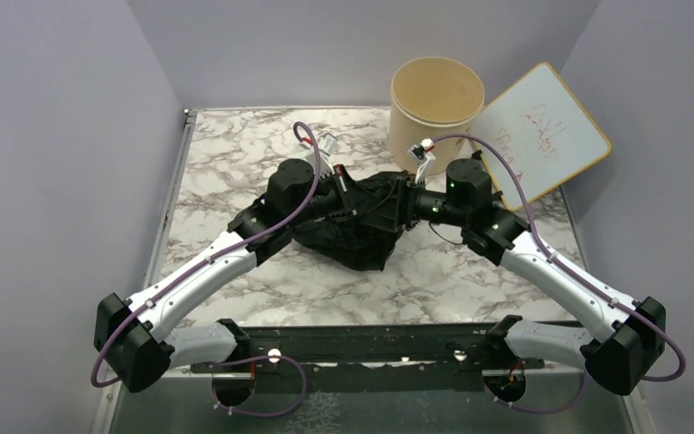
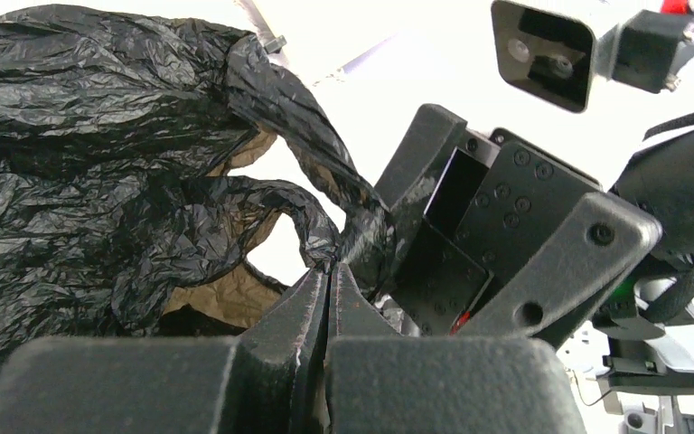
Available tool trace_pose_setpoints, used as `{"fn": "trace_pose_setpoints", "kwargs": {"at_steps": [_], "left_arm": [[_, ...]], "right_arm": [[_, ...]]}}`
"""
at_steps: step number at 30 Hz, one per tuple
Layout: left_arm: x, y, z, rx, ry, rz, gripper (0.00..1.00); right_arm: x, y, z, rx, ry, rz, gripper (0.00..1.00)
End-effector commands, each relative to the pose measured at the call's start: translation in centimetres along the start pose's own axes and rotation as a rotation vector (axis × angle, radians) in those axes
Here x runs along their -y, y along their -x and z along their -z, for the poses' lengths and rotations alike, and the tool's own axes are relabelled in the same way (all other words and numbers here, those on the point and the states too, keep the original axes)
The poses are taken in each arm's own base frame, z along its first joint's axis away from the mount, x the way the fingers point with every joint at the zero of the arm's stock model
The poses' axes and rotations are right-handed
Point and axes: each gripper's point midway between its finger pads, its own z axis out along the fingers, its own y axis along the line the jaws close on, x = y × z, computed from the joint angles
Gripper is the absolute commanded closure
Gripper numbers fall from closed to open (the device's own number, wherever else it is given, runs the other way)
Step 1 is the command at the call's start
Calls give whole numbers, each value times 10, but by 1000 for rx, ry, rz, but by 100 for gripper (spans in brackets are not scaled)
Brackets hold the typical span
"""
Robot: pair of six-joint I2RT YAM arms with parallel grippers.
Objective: Put the trash bags into the trash bin
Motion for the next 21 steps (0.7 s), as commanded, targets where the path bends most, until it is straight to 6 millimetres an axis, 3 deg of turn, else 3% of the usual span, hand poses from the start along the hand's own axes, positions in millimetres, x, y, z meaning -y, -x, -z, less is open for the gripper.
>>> {"fn": "trace_pose_setpoints", "kwargs": {"at_steps": [1,4,8,13,18,21], "left_arm": [[6,-2,0,4,-23,10,100],[6,-2,-1,-5,-23,7,100],[5,-3,0,-5,-22,6,100],[2,0,1,-2,10,-23,100],[7,6,5,-6,26,-91,77],[9,10,12,-17,50,-154,57]], "right_arm": [[-7,11,-4,57,-53,96,50],[-16,15,-5,107,-15,119,57],[-2,19,-1,125,-112,121,64],[8,16,2,136,-161,104,82],[2,10,4,126,-109,152,91],[-4,-14,2,44,9,265,92]]}}
